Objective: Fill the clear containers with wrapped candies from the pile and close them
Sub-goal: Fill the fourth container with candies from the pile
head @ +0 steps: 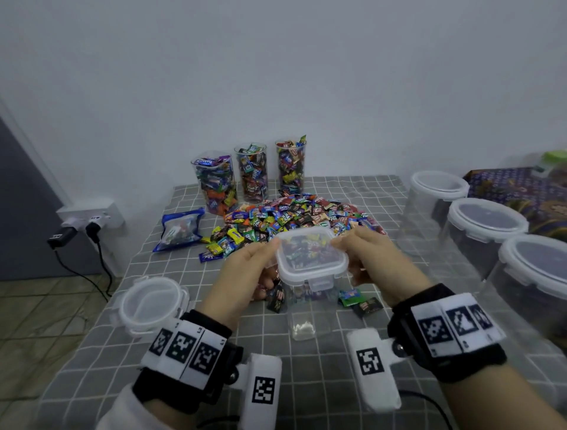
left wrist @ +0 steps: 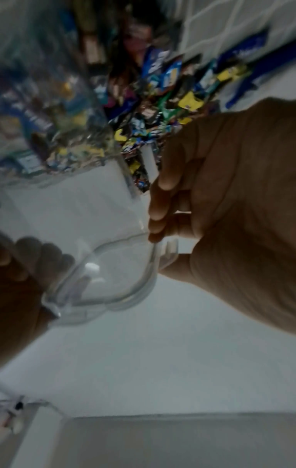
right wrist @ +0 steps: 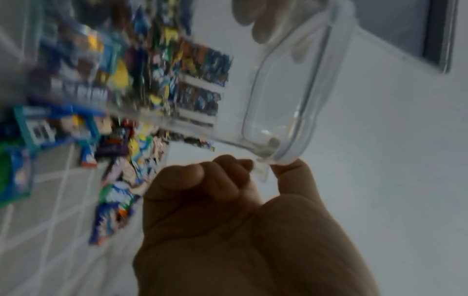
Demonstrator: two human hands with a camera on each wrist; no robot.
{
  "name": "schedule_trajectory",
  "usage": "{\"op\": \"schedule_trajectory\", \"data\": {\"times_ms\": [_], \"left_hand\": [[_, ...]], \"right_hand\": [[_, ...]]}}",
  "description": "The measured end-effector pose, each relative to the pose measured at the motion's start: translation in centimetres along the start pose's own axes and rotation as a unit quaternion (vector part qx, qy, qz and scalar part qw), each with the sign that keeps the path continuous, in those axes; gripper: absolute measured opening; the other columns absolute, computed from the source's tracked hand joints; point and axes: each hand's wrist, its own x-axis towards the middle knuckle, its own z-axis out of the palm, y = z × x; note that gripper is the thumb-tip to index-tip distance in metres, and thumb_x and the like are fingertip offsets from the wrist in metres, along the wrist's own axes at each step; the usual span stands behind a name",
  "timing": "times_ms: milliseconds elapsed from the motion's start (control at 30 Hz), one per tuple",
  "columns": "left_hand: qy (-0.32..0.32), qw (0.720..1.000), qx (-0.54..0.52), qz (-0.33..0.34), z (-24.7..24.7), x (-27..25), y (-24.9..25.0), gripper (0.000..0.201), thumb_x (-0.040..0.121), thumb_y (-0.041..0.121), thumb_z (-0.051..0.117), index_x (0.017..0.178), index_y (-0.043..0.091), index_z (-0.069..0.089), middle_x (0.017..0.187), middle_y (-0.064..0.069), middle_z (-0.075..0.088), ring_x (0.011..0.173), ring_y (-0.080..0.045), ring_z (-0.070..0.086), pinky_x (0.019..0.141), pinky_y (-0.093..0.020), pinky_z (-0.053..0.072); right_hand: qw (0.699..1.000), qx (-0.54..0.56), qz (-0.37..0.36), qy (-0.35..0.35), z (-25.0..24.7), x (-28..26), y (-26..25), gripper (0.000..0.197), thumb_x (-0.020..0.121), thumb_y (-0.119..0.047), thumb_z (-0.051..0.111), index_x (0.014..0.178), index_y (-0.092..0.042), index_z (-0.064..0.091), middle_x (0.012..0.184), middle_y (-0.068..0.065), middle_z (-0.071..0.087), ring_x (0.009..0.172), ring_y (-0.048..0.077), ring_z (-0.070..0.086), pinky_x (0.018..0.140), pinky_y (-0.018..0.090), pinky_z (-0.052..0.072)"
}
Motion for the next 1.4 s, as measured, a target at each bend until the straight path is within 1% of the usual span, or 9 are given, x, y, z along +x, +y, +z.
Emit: {"op": "schedule_trajectory", "data": {"times_ms": [133, 233, 433, 533, 833, 967, 1133, 1267, 1400], "left_hand": [[-0.027, 0.997, 0.069, 0.007, -1.4, 0.1, -0.7, 0.007, 0.089, 0.015, 0.054, 0.094, 0.02, 0.055, 0.098, -0.007, 0.063, 0.079, -0.014, 0.059, 0.067, -0.03, 0.046], [-0.169, 0.977, 0.124, 0.031, -1.9, 0.2, -1.9, 0.064, 0.061, 0.023, 0.072, 0.116, 0.034, 0.042, 0.121, 0.001, 0.057, 0.105, -0.008, 0.056, 0.081, -0.019, 0.049], [-0.185, 0.973, 0.096, 0.104, -0.2, 1.0, -3.2, 0.097, 0.054, 0.037, 0.083, 0.138, 0.02, 0.037, 0.131, 0.009, 0.056, 0.12, -0.003, 0.053, 0.099, -0.02, 0.044], [-0.183, 0.972, 0.087, 0.122, -0.3, 1.1, -3.2, 0.093, 0.055, 0.025, 0.084, 0.136, 0.018, 0.039, 0.129, 0.006, 0.059, 0.119, -0.008, 0.055, 0.097, -0.022, 0.046], [-0.204, 0.963, 0.13, 0.115, -0.6, 1.3, -2.3, 0.087, 0.062, 0.001, 0.082, 0.137, 0.011, 0.039, 0.13, 0.004, 0.057, 0.117, -0.002, 0.055, 0.09, -0.011, 0.043], [-0.213, 0.96, 0.136, 0.119, -0.5, 1.0, -1.8, 0.08, 0.068, -0.01, 0.077, 0.135, 0.014, 0.04, 0.126, 0.013, 0.056, 0.11, 0.011, 0.054, 0.085, -0.006, 0.041], [-0.232, 0.961, 0.12, 0.091, -1.2, 1.4, -2.3, 0.096, 0.065, 0.012, 0.085, 0.139, 0.035, 0.028, 0.135, 0.014, 0.051, 0.12, 0.001, 0.052, 0.094, -0.017, 0.045], [-0.157, 0.972, 0.124, 0.122, -3.0, 0.5, -1.2, 0.131, 0.041, 0.058, 0.087, 0.144, 0.047, 0.006, 0.143, 0.022, 0.035, 0.134, 0.001, 0.034, 0.107, -0.033, 0.037], [-0.005, 0.912, 0.249, 0.326, -4.0, -0.8, 1.6, 0.075, 0.065, 0.051, 0.071, 0.131, 0.054, 0.035, 0.14, 0.025, 0.039, 0.131, 0.005, 0.036, 0.104, -0.03, 0.038]], "right_hand": [[0.986, -0.136, -0.096, -0.008, -1.1, -0.9, -0.4, 0.056, 0.059, -0.046, 0.069, 0.11, -0.03, 0.052, 0.11, -0.008, 0.054, 0.096, 0.006, 0.052, 0.081, 0.022, 0.042], [0.957, -0.237, -0.107, -0.127, -1.5, -1.6, -1.4, 0.085, 0.062, -0.044, 0.074, 0.137, -0.033, 0.037, 0.136, -0.017, 0.041, 0.122, -0.001, 0.04, 0.102, 0.021, 0.033], [0.931, -0.29, -0.132, -0.177, -1.1, -1.2, -2.4, 0.081, 0.074, -0.011, 0.076, 0.14, -0.024, 0.032, 0.129, -0.011, 0.039, 0.114, 0.0, 0.04, 0.089, 0.001, 0.033], [0.933, -0.289, -0.139, -0.161, -1.2, -0.8, -2.3, 0.087, 0.065, -0.023, 0.084, 0.137, -0.026, 0.035, 0.132, -0.008, 0.043, 0.12, 0.007, 0.044, 0.104, 0.026, 0.037], [0.906, -0.332, -0.117, -0.233, -2.3, 0.3, -3.5, 0.109, 0.048, -0.048, 0.072, 0.144, -0.039, 0.021, 0.144, -0.021, 0.033, 0.131, -0.004, 0.031, 0.111, 0.021, 0.025], [0.923, -0.289, -0.126, -0.221, -2.1, 0.5, -3.8, 0.086, 0.043, -0.051, 0.071, 0.121, -0.05, 0.035, 0.13, -0.023, 0.045, 0.119, -0.008, 0.043, 0.102, 0.018, 0.036], [0.943, -0.228, -0.171, -0.169, -2.4, 0.3, -4.9, 0.079, 0.056, -0.029, 0.077, 0.124, -0.039, 0.037, 0.128, -0.016, 0.048, 0.117, -0.004, 0.047, 0.089, 0.013, 0.044], [0.94, -0.243, -0.185, -0.15, -1.9, -0.2, -5.2, 0.081, 0.05, -0.044, 0.075, 0.121, -0.045, 0.035, 0.127, -0.018, 0.048, 0.118, -0.001, 0.047, 0.094, 0.017, 0.041], [0.943, -0.235, -0.181, -0.151, -0.6, -0.3, -5.2, 0.077, 0.052, -0.045, 0.072, 0.119, -0.043, 0.034, 0.119, -0.027, 0.046, 0.114, -0.009, 0.045, 0.094, 0.017, 0.037]]}}
